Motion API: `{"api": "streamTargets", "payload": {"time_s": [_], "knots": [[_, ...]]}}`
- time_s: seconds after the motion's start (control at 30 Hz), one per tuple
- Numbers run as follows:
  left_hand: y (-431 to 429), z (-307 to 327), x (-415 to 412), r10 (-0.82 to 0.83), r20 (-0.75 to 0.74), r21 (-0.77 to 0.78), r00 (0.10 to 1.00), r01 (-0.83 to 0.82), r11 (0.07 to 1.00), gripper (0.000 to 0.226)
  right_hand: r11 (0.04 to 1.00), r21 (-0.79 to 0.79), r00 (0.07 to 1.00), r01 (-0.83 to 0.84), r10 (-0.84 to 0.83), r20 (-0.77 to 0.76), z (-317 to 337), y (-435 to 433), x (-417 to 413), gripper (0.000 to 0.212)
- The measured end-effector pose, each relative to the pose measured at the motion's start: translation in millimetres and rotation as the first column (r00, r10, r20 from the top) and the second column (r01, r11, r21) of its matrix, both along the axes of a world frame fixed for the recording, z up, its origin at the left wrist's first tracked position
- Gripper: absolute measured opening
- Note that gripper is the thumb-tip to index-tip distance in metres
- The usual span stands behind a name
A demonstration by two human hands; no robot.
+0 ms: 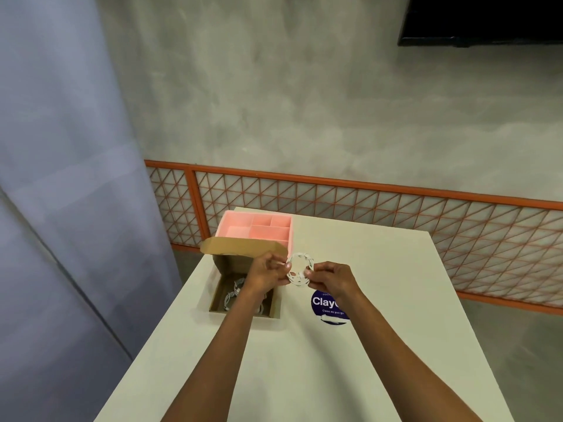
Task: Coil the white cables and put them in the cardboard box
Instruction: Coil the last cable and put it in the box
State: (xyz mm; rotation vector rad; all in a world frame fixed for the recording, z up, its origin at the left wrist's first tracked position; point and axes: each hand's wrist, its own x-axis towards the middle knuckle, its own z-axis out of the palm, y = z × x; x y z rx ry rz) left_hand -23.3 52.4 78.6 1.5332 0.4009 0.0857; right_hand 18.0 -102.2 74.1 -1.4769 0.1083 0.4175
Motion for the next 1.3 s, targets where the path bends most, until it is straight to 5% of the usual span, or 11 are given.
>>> {"api": "streamTargets", "payload": {"time_s": [0.3,0.67,0.83,1.1,1.3], "knots": [[45,-35,-18,-0.056,-0.235,0.086,0.970,0.078,0.993,0.012,0.999,-0.032,0.983,-0.015,0.009,-0.184,-41,41,-17,0.018],[96,-67,0,0.111,-0.181,0.033,0.977,-0.107,0.994,0.012,0.974,-0.192,0.963,0.122,-0.163,-0.213,-66,110,-11,0.023],[115,-80,17,0.154,-0.178,0.069,0.972,-0.144,0.987,0.015,0.942,-0.276,0.960,0.193,-0.240,-0.146,-84,139,-5,0.024],[128,-110,29,0.194,-0.203,0.351,0.960,-0.113,0.930,0.022,0.821,-0.547,0.987,0.164,-0.137,0.090,-105,158,1,0.010],[129,-124,25,0.173,-0.233,0.472,0.957,-0.045,0.881,0.021,0.796,-0.596,0.994,0.107,-0.062,0.094,-99,156,-1,0.011]]}}
